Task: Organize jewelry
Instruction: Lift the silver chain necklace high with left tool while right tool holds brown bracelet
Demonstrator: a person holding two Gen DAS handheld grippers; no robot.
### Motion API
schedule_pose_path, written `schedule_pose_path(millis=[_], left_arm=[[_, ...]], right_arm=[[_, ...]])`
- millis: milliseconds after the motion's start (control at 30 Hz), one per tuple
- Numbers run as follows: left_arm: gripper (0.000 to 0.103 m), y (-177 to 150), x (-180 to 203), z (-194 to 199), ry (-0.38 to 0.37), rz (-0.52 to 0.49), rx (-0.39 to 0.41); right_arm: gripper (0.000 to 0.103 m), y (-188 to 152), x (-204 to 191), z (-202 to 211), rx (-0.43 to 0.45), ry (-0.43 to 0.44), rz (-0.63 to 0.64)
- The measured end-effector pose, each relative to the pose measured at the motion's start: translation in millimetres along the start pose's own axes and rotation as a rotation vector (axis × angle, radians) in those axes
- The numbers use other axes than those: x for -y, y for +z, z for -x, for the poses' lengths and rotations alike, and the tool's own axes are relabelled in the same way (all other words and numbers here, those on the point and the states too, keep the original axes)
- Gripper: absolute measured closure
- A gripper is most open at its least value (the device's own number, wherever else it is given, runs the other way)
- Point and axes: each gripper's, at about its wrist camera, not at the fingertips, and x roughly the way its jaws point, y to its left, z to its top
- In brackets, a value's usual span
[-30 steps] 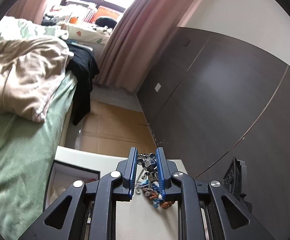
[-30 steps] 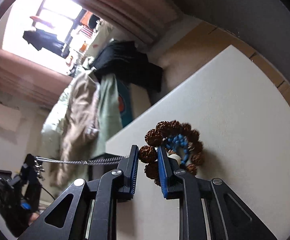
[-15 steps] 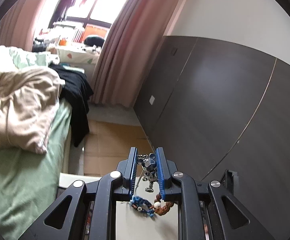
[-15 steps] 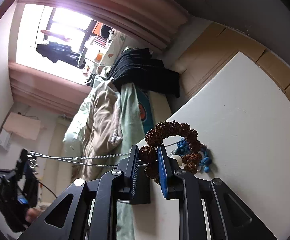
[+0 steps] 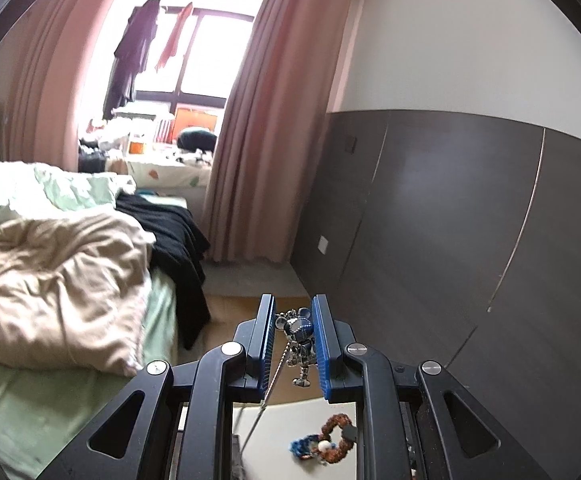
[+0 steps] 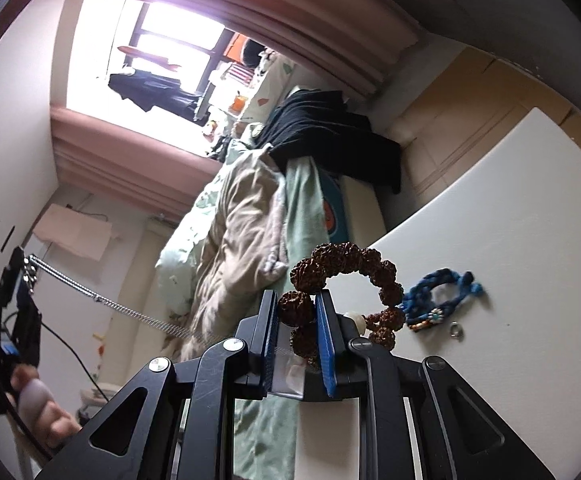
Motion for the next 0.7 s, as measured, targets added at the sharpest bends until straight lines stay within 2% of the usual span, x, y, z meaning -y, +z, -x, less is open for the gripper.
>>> schedule_pose_path(millis=[300, 433, 600, 700], left_arm=[[0.084, 14.0, -12.7, 16.4, 0.065, -0.027, 0.044], [0.084, 4.3, -21.1, 10.0, 0.075, -0.015, 0.027], [0.084, -17.4, -33.1, -4.0, 0.127, -0.002, -0.004], [0.084, -29.4, -39.0, -11.6, 0.113, 0.03, -0.029]], right_arm=[[0.082, -6.3, -5.6, -8.4, -0.025, 0.018, 0.023], [0.082, -8.2, -11.3, -10.0, -0.029, 0.041, 0.037], [0.082, -9.1, -16.3, -9.3, -0.021, 0.074, 0.05], [0.082, -8.9, -15.8, -7.8, -0.011, 0.077, 0.049]])
